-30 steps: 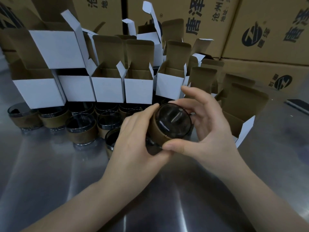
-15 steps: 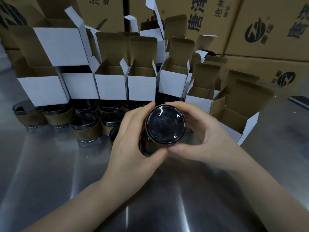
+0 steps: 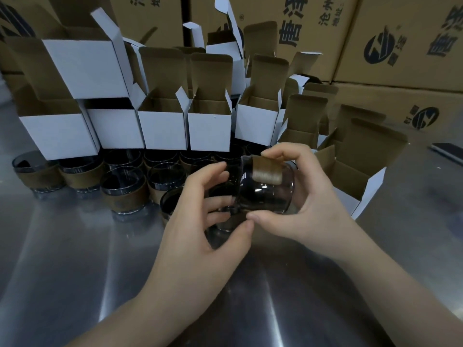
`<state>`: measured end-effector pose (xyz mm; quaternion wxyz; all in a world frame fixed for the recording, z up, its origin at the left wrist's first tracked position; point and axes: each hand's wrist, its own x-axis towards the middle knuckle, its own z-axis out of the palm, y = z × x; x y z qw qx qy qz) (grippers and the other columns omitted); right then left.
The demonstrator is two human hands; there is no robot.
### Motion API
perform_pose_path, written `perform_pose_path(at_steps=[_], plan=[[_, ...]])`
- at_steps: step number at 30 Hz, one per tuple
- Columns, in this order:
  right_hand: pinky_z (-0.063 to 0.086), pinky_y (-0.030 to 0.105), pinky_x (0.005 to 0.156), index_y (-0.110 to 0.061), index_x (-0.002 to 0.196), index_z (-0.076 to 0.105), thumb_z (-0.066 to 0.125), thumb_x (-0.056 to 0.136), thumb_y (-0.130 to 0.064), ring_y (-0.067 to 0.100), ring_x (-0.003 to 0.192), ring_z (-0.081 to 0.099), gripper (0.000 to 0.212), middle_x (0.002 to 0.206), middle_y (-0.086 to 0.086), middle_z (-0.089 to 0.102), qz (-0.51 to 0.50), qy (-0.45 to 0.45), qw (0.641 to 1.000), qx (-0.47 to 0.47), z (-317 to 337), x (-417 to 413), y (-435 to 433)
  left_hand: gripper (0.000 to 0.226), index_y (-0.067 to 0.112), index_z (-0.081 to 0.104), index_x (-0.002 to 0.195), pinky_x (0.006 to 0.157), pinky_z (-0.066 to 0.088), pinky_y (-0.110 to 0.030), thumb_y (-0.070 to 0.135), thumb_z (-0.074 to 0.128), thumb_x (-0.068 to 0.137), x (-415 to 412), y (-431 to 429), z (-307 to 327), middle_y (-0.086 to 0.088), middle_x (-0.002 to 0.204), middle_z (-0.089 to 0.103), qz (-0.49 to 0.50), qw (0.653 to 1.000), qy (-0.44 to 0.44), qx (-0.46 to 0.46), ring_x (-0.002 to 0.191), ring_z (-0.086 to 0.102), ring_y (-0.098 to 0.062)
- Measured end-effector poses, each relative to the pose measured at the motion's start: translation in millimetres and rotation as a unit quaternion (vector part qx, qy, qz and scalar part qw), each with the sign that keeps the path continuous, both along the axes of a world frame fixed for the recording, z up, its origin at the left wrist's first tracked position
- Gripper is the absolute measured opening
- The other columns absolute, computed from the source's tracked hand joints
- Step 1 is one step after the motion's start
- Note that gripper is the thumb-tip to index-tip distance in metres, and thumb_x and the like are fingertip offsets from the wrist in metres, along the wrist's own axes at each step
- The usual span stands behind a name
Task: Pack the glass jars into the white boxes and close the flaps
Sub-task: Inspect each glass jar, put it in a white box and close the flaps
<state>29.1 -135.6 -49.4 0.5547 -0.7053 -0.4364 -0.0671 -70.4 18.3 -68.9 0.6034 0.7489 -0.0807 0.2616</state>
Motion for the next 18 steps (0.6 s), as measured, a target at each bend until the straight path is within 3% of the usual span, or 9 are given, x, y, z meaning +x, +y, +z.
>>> perform_pose_path(at_steps=[2,4,6,10,14,16,18], plan=[[0.050,0.024,0.093,-0.028,0.121,0.046,0.083,0.063,-0.026,0.017,0.119,0.051,0.068,0.122,0.005,0.045,-0.042,-0.025,0.999,0.001,-2.6,-1.0,1.6,0.051,0.040,0.054,0.118,0.083,0.054,-0.021,0.032,0.073,0.072,-1.4,-2.2,0.8,0.017,0.122,0.059,-0.001,0.999,0.007,-0.050,0.104,0.067,-0.013],[0.043,0.012,0.092,-0.024,0.121,0.046,0.083,0.063,-0.020,0.003,0.117,0.046,0.069,0.121,0.003,0.043,-0.097,-0.076,0.992,-0.004,-4.5,-1.3,4.1,0.044,0.031,0.060,0.115,0.079,0.054,-0.020,0.024,0.075,0.074,-1.7,-4.2,1.0,0.010,0.114,0.066,-0.011,0.997,0.009,-0.081,0.097,0.069,-0.015],[0.039,0.010,0.093,-0.021,0.120,0.045,0.082,0.063,-0.017,0.000,0.114,0.043,0.068,0.120,0.007,0.044,-0.137,-0.118,0.984,-0.003,-5.1,-1.0,5.4,0.045,0.024,0.063,0.118,0.080,0.053,-0.017,0.014,0.071,0.075,-1.3,-5.8,0.8,0.005,0.109,0.072,-0.040,0.993,0.016,-0.109,0.098,0.070,-0.013],[0.043,0.028,0.100,-0.025,0.123,0.044,0.080,0.069,-0.006,0.011,0.120,0.045,0.068,0.125,0.006,0.048,-0.139,-0.145,0.980,-0.005,-5.4,0.0,4.3,0.049,0.020,0.063,0.122,0.082,0.051,-0.013,0.006,0.070,0.076,2.4,-5.6,0.7,0.003,0.110,0.074,-0.108,0.978,0.040,-0.175,0.107,0.068,-0.011],[0.041,0.042,0.107,-0.024,0.129,0.042,0.073,0.072,0.002,0.020,0.127,0.044,0.070,0.129,0.001,0.046,-0.105,-0.141,0.984,-0.002,-5.0,1.0,6.4,0.037,0.022,0.070,0.120,0.087,0.051,-0.017,0.010,0.067,0.085,6.2,-3.0,3.7,0.001,0.113,0.073,-0.169,0.962,0.037,-0.210,0.112,0.066,-0.016],[0.041,0.048,0.107,-0.027,0.130,0.041,0.070,0.075,-0.006,0.025,0.131,0.043,0.066,0.133,0.002,0.044,-0.071,-0.092,0.993,0.017,-4.5,-0.9,7.1,0.036,0.033,0.070,0.118,0.088,0.051,-0.017,0.011,0.066,0.090,7.7,-1.7,6.1,0.002,0.117,0.071,-0.195,0.957,0.028,-0.212,0.115,0.065,-0.016],[0.038,0.045,0.110,-0.030,0.130,0.044,0.062,0.083,-0.019,0.023,0.135,0.040,0.051,0.136,0.002,0.045,-0.047,-0.049,0.997,0.042,-3.8,-2.7,8.0,0.036,0.037,0.071,0.115,0.089,0.051,-0.019,0.014,0.061,0.088,11.0,-0.3,8.2,0.004,0.122,0.070,-0.200,0.955,0.023,-0.219,0.118,0.063,-0.015]])
